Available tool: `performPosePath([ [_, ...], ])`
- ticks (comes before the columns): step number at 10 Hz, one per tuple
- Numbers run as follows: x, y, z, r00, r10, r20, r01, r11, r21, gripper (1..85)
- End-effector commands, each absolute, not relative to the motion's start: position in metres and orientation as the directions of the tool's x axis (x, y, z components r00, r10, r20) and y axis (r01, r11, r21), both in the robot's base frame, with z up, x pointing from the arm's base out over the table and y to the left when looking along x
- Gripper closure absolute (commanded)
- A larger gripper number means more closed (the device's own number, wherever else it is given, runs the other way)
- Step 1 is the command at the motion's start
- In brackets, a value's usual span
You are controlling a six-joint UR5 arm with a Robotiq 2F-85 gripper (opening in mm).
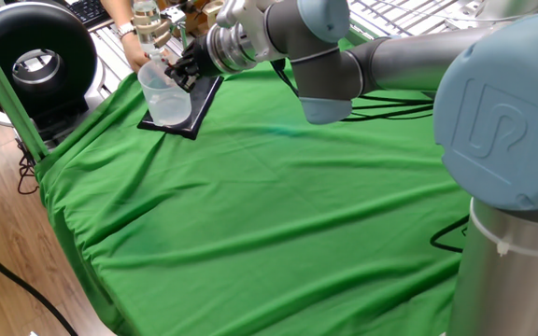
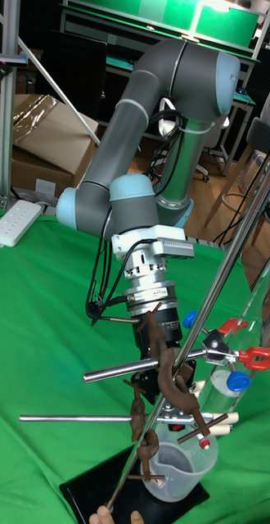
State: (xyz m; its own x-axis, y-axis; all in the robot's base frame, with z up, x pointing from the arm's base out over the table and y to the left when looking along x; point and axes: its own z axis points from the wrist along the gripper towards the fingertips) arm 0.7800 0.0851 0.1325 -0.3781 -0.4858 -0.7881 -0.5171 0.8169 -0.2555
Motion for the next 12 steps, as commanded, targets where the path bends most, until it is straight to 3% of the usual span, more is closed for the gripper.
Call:
performPosePath([
  [1,0.781,0.0806,0.1359,-0.38,-0.476,-0.793,-0.512,0.823,-0.248,84.3],
  [12,0.7801,0.0809,0.1409,-0.382,-0.468,-0.797,-0.516,0.823,-0.236,84.3],
])
